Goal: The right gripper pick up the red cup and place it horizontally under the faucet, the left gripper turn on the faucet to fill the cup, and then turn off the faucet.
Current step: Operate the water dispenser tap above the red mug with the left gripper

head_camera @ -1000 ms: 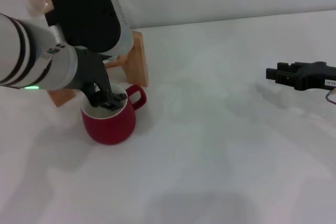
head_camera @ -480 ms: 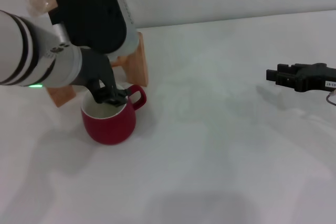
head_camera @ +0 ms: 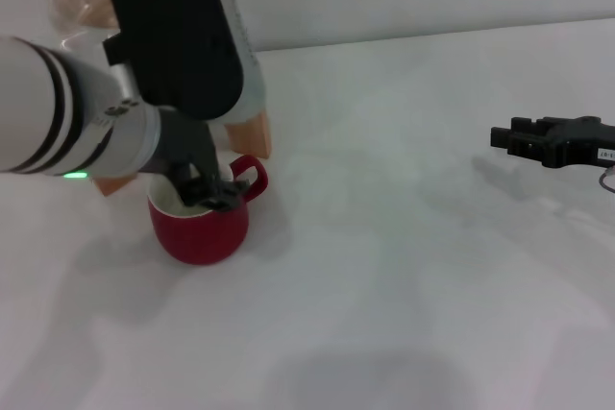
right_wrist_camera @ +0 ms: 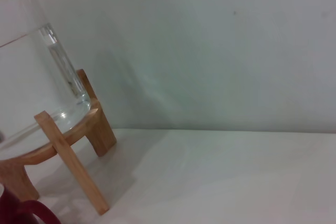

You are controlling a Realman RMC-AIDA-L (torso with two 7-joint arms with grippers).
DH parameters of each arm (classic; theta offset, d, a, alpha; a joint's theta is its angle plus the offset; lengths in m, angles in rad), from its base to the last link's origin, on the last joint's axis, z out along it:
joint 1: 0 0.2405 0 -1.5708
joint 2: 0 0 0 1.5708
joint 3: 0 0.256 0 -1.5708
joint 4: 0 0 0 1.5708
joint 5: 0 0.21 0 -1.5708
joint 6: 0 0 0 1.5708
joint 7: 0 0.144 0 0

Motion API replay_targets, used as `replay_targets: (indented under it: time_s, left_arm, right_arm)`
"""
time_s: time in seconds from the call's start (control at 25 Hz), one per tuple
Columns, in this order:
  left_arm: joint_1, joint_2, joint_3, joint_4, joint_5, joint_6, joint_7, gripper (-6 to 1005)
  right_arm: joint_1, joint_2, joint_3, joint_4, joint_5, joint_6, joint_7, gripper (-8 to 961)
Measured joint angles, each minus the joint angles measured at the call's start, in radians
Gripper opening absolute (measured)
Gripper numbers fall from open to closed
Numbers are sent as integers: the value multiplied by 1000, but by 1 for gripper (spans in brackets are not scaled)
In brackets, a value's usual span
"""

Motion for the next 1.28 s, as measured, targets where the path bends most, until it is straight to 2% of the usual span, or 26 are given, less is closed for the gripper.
replay_targets:
  time_s: [0.32,1.28]
  left_arm:
    - [16,0,-1,-21,6,3,0,879]
    - [1,0,-1,-67,39,52,0,880]
  right_arm:
    - [7,-1,1,-2,0,-2,0,437]
    - [9,-1,1,-9,0,-4,-1,437]
